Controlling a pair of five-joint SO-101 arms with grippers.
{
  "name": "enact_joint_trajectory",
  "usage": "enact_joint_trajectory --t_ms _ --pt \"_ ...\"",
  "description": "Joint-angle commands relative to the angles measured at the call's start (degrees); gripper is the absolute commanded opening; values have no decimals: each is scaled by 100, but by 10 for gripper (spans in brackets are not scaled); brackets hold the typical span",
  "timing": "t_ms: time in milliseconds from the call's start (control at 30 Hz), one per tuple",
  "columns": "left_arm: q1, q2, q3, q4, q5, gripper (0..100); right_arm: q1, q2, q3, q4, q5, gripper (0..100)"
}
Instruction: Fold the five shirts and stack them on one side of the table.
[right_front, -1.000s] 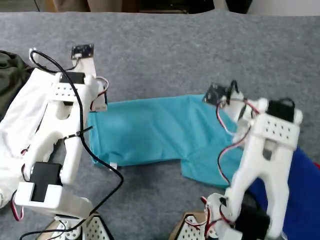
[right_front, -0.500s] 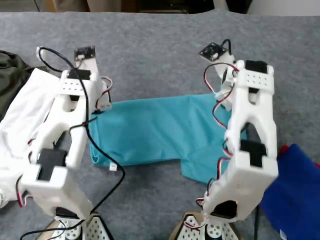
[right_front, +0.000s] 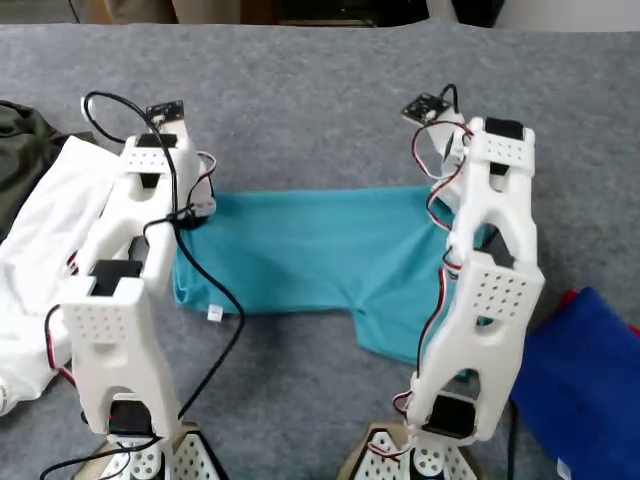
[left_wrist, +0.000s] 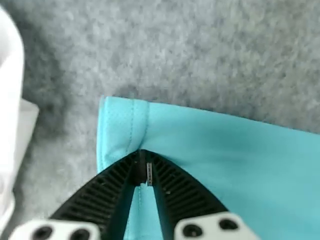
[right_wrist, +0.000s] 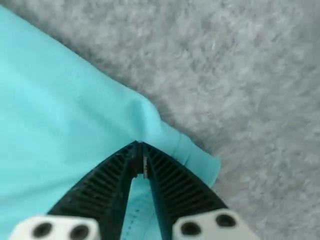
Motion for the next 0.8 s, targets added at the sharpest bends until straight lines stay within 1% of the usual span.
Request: enact_joint_trajectory --t_ms 0,133,233,300,500,600,633,767 --pt "-237 277 -668 149 -97 19 110 110 -611 26 193 6" --pt "-193 374 -1037 457 -97 19 84 145 -971 369 255 6" --pt "-185 356 -1336 774 -97 20 48 -31 -1429 1029 281 6" --pt "-185 356 -1670 1099 -97 20 -31 -295 -1780 1477 448 5" --pt "-176 356 -2910 2198 -114 20 -48 -901 -2193 2136 492 5" --pt "0 356 -3218 2673 -484 20 -22 -1226 -2167 2655 501 5" --pt "88 356 -3270 2822 -501 20 -4 -1358 -2167 2769 501 5" --pt "448 356 -3262 3182 -536 20 198 -1727 -1912 2787 466 5"
